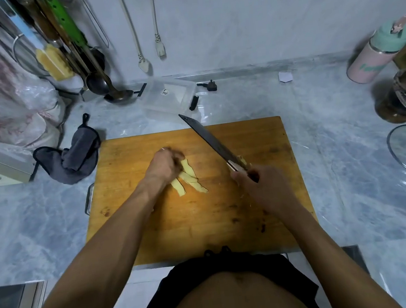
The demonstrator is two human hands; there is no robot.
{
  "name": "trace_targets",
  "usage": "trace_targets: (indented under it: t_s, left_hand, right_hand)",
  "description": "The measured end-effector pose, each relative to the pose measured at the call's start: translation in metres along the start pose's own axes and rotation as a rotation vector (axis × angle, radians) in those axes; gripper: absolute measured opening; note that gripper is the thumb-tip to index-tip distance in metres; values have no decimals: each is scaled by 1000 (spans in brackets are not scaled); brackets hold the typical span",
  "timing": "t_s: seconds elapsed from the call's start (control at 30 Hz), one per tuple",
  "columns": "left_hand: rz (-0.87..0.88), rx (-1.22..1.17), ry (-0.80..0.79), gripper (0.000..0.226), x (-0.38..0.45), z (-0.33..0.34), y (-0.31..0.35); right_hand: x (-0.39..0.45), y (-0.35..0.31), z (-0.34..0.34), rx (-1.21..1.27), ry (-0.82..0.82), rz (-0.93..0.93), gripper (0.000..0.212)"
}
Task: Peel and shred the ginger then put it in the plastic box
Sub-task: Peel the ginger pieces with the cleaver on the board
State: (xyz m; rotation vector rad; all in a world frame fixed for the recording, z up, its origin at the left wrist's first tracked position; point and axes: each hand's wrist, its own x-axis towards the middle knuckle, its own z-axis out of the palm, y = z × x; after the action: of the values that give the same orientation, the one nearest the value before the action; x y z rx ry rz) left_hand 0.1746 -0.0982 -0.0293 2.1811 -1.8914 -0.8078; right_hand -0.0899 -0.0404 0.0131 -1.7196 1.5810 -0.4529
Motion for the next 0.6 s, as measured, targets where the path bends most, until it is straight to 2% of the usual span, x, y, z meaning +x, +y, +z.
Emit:
trace_targets:
  t_s: [0.23,0.37,0.47,0.53,0.6]
  left_hand:
    - [-42,76,-42,13,5,-9,3]
    - [-86,32,-27,17,3,-10,3]
    - [-106,-103,95,19,-1,-11,-7]
    - [-122,-322,271,19,-9,-11,-7]
    - [-156,-575,354,23,-18,-8,2]
  right_hand:
    - [3,3,-2,38,5,16,50]
    - [-1,4,-7,62,11,28,46]
    - [-4,3,-8,73,22,22,45]
    - [-7,2,-10,91,36,20,42]
    - [-10,3,-13,102,43,24,43]
